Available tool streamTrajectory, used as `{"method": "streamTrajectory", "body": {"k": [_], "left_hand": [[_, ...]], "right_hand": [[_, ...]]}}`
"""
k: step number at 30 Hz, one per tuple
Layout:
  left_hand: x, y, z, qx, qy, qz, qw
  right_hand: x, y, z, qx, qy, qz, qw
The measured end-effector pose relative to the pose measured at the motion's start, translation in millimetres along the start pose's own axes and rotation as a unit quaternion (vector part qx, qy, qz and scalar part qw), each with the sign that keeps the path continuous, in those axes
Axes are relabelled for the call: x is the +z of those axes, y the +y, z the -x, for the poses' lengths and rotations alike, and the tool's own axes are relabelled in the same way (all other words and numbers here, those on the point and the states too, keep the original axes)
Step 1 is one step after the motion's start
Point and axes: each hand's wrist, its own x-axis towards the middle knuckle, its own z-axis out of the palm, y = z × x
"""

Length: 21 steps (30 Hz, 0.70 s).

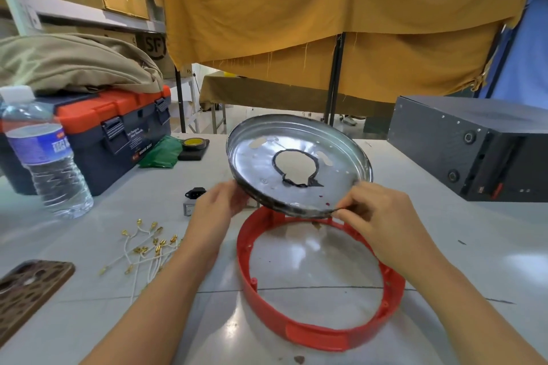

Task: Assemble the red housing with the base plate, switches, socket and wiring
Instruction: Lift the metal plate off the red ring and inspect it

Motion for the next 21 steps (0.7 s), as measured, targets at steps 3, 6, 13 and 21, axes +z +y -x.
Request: {"method": "streamTrajectory", "body": {"k": [3,6,13,21], "left_hand": [[0,16,3,-0.023,0.010,0.078,0.997],[0,22,8,-0.020,0.003,0.030,0.999],[-7,23,9,-0.010,-0.005,0.030,0.999],[-15,24,8,0.002,-0.027,0.047,0.998]], "right_hand": [[0,0,2,-0.034,0.006,0.012,0.999],[-1,1,5,-0.047,0.005,0.027,0.999],[-12,8,7,0.007,-0.003,-0.067,0.998],[-22,29,1,0.218,0.124,-0.152,0.956]]}}
